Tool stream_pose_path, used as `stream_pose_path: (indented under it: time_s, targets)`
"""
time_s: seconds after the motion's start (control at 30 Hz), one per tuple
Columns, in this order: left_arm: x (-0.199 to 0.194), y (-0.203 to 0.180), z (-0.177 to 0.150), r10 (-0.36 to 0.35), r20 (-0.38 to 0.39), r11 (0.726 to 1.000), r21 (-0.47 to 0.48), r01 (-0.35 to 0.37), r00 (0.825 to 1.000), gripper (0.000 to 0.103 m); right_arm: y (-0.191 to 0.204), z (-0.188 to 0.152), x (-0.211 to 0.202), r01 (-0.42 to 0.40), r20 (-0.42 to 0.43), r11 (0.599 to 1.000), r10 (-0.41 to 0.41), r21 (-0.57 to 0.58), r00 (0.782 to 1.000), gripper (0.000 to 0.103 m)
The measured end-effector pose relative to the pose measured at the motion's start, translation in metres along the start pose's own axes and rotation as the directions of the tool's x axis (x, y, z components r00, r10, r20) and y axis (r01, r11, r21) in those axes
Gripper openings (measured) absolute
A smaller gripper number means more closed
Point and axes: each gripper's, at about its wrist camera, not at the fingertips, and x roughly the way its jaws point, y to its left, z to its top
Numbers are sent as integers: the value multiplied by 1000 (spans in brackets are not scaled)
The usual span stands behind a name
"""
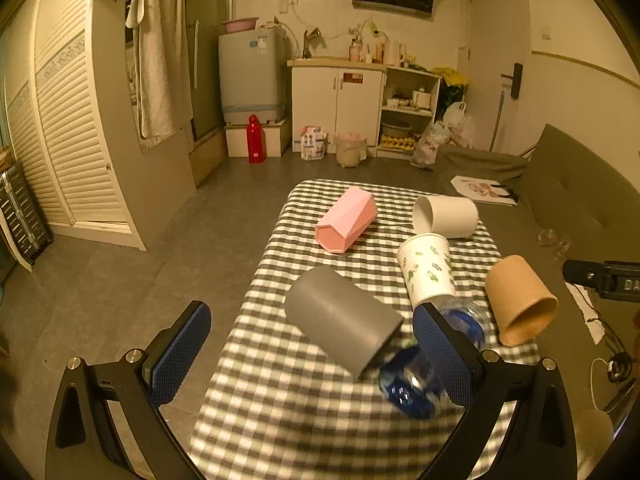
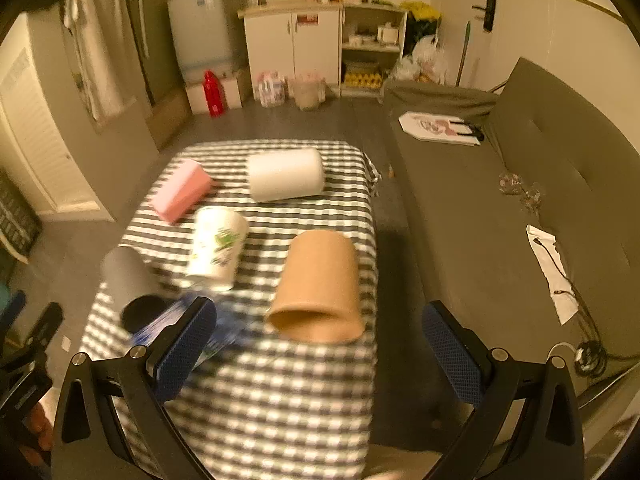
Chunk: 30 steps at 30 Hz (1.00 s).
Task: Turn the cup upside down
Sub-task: 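Move the right gripper to the tan paper cup and grasp its side, then lift the tan cup with the right gripper while the left gripper grasps its body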
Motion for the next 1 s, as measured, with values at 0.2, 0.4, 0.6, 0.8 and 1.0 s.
stream_pose_path:
  time_s: [0.2, 0.4, 0.6, 0.8, 1.0]
  targets:
    - [37, -3, 5, 4, -48, 1000, -1, -4, 999, 103, -2, 21, 74, 9, -183, 999, -15, -36, 983, 103]
    - [61, -3, -1, -8, -95, 1000, 5, 8, 995, 103, -7, 14, 116, -12, -272, 1000, 14, 7, 962, 102]
    - [67, 1, -3, -21, -110, 1000, -5, 20, 994, 103, -4, 14, 133, -51, -324, 998, 60, 37, 944, 81]
    - [53, 9, 0, -22, -89, 1000, -20, 21, 996, 103, 4, 10, 111, -47, -295, 999, 52, 24, 954, 81]
    - [23, 19, -2, -28, -53, 999, -48, 26, 998, 103, 17, -8, 56, -62, -250, 997, 71, 45, 966, 81]
